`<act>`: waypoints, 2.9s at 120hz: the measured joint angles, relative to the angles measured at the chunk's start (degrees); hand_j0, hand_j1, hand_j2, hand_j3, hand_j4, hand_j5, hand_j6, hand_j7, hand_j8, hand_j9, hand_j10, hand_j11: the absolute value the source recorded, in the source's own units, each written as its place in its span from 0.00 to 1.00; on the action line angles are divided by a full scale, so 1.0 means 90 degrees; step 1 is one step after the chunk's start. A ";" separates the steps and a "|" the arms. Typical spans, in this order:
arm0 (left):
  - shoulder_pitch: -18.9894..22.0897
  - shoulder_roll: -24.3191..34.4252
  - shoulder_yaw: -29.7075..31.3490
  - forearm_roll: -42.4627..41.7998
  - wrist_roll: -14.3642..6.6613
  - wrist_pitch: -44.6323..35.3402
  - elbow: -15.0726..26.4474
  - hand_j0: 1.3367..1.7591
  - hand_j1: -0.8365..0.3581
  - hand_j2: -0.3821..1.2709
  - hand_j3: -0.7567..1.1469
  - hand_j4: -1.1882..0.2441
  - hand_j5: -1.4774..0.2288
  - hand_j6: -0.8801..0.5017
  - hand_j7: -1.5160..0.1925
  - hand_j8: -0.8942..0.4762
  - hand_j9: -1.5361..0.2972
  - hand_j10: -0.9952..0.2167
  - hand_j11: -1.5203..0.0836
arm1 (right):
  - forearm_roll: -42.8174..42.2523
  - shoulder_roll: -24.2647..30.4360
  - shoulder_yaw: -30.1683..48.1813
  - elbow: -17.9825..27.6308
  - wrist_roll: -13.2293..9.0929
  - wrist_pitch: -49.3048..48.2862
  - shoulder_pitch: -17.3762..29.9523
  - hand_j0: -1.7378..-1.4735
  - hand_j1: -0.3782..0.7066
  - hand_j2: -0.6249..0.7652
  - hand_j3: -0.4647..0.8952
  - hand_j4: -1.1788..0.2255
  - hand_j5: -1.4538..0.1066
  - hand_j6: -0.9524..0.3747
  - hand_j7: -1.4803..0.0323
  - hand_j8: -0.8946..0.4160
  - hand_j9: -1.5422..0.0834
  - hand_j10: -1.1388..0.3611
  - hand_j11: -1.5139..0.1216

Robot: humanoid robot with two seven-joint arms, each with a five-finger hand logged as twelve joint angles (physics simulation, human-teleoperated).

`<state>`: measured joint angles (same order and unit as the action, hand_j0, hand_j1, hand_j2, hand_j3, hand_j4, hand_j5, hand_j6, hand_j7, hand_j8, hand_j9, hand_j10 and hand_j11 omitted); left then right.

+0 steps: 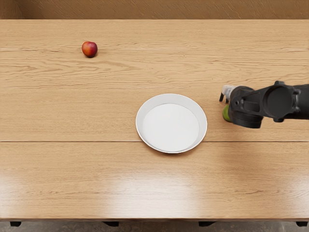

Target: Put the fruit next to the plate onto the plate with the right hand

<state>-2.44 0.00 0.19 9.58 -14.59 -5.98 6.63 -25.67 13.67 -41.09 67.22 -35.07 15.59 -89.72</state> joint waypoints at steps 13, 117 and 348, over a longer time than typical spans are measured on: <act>0.0006 0.0000 -0.0001 0.0000 0.0000 0.0000 -0.0002 0.76 0.98 0.23 0.40 0.82 0.85 0.62 0.88 0.64 0.83 0.81 0.94 | 0.0007 -0.0088 -0.0014 -0.0077 0.0003 0.0013 0.0010 0.31 0.45 0.41 0.34 0.55 0.59 0.41 0.63 0.37 0.62 0.49 0.60; 0.0007 0.0000 -0.0004 0.0000 0.0000 0.0000 -0.0003 0.76 0.98 0.23 0.40 0.82 0.85 0.62 0.88 0.64 0.83 0.81 0.94 | 0.0323 -0.0071 0.0371 0.0127 0.0011 0.0147 -0.0190 0.33 0.62 0.59 0.34 0.27 0.17 0.49 0.25 0.48 0.22 0.35 0.21; 0.0212 0.0000 -0.0011 0.0000 0.0000 0.0000 -0.0004 0.76 0.98 0.23 0.40 0.82 0.85 0.62 0.88 0.64 0.83 0.81 0.94 | 0.1563 -0.0875 0.2115 0.1015 0.0008 0.0148 -0.1150 0.30 0.12 0.50 0.34 0.75 0.82 0.67 0.87 0.64 0.84 0.68 0.82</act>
<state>-0.53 0.00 0.08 9.58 -14.59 -5.98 6.60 -11.61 5.80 -22.05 76.36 -35.00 16.92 -100.08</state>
